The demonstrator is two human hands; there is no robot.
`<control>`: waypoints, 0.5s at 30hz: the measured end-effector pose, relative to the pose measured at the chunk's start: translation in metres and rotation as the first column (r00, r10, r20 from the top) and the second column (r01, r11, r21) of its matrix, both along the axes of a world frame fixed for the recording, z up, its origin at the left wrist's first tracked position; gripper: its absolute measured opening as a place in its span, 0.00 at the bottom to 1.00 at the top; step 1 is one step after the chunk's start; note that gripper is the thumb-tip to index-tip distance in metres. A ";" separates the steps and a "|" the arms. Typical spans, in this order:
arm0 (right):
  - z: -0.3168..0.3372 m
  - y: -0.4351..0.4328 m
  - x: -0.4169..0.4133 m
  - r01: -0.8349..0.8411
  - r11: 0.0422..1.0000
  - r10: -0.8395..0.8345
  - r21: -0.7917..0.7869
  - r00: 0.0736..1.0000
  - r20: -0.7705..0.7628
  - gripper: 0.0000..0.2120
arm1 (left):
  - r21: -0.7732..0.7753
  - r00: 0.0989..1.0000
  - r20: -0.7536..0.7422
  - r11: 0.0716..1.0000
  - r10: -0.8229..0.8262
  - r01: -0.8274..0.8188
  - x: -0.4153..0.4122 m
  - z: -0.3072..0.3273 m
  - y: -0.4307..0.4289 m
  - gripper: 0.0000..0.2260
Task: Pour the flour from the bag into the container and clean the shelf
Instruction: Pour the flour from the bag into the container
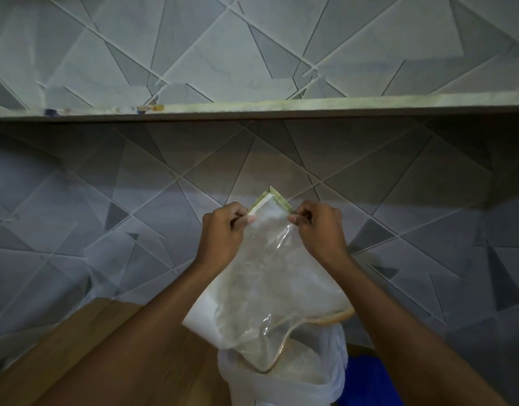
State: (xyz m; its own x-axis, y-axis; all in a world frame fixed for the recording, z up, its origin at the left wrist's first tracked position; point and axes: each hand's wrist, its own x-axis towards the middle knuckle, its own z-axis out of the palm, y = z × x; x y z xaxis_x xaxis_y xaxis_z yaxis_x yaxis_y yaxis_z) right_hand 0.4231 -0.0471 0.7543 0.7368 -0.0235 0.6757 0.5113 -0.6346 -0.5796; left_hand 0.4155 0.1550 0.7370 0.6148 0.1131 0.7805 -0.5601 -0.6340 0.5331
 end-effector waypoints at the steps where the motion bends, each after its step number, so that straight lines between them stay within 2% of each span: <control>1: -0.001 -0.001 -0.001 -0.010 1.000 0.010 -0.005 1.000 -0.004 0.11 | 0.007 1.000 -0.002 1.000 0.028 -0.028 -0.001 0.000 -0.001 0.11; 4: 0.003 0.000 -0.005 -0.079 0.997 0.079 -0.016 0.997 0.015 0.09 | -0.006 0.999 -0.008 0.999 0.051 -0.051 -0.003 0.002 -0.003 0.13; 6: 0.014 0.003 -0.009 -0.188 0.982 0.188 0.007 0.982 0.004 0.06 | -0.014 1.000 -0.005 1.000 0.027 -0.027 -0.006 0.002 -0.005 0.11; 9: 0.028 0.010 -0.008 -0.292 0.955 0.291 -0.051 0.956 -0.018 0.05 | -0.042 0.999 -0.019 0.999 -0.028 0.027 -0.008 0.001 -0.006 0.09; 12: 0.028 0.019 -0.004 -0.298 0.954 0.298 -0.038 0.954 0.011 0.04 | -0.133 0.987 -0.070 0.982 -0.141 0.131 -0.010 0.001 0.000 0.11; 15: 0.024 0.023 -0.006 -0.203 0.978 0.204 -0.046 0.979 0.015 0.05 | -0.175 0.959 -0.138 0.959 -0.248 0.222 -0.016 -0.007 0.021 0.10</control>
State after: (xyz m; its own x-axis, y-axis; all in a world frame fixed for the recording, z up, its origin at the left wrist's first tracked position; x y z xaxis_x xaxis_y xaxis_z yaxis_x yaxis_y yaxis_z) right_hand 0.4169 -0.0237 0.7785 0.7099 0.1558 0.6869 0.6433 -0.5404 -0.5423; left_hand 0.3991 0.1758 0.7304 0.7521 0.0635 0.6559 -0.5843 -0.3962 0.7083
